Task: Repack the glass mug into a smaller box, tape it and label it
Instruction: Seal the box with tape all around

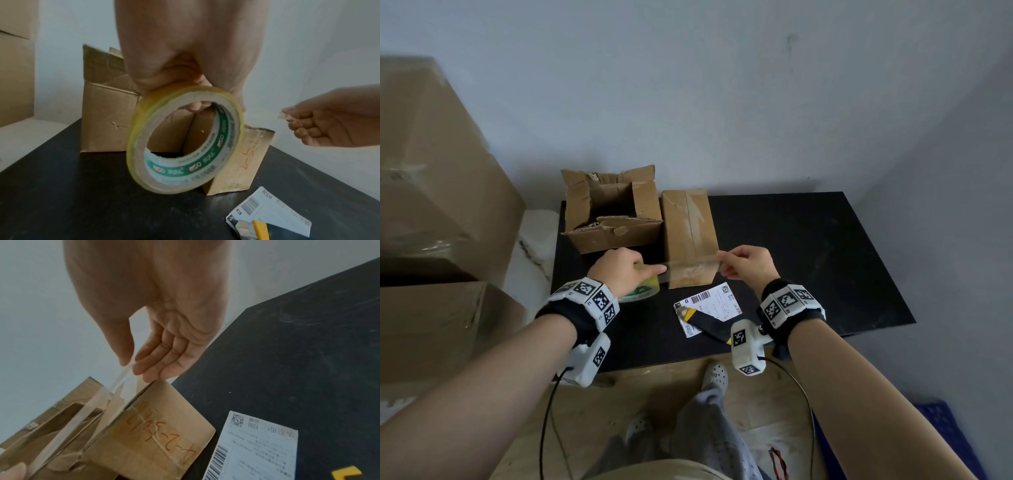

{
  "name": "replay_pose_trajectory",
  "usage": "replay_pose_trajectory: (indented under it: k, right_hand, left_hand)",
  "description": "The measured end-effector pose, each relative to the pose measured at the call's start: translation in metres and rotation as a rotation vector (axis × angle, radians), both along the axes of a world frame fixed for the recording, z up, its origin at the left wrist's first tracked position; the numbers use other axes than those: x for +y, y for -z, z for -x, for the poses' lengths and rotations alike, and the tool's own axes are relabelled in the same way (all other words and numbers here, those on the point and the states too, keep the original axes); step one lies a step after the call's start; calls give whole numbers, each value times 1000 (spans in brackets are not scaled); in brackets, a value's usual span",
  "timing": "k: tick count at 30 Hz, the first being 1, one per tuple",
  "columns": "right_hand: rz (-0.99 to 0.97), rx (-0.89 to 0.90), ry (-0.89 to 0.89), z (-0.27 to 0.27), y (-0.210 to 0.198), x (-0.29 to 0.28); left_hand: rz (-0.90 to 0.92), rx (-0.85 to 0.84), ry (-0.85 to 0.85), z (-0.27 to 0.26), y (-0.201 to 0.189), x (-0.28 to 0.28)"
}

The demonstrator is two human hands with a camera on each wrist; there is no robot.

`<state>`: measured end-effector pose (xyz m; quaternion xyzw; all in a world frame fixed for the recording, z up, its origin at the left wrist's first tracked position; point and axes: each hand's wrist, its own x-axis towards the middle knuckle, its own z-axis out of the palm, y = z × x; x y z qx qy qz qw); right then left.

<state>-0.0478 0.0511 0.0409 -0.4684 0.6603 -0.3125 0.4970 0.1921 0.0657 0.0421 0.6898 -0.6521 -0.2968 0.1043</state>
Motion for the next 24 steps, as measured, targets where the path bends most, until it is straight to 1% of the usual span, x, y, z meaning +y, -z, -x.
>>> replay_pose_trajectory:
  k: [9,16,24]
  right_hand:
    - [33,33,21,6,10,-12]
    - [17,27,-10,8,15,-13]
    - [26,24,4,10,14,-11]
  left_hand:
    - [64,-53,-41,13,1,-7]
    - [52,-95,-25,13,3,-10]
    - [59,-67,-26,16,8,-10]
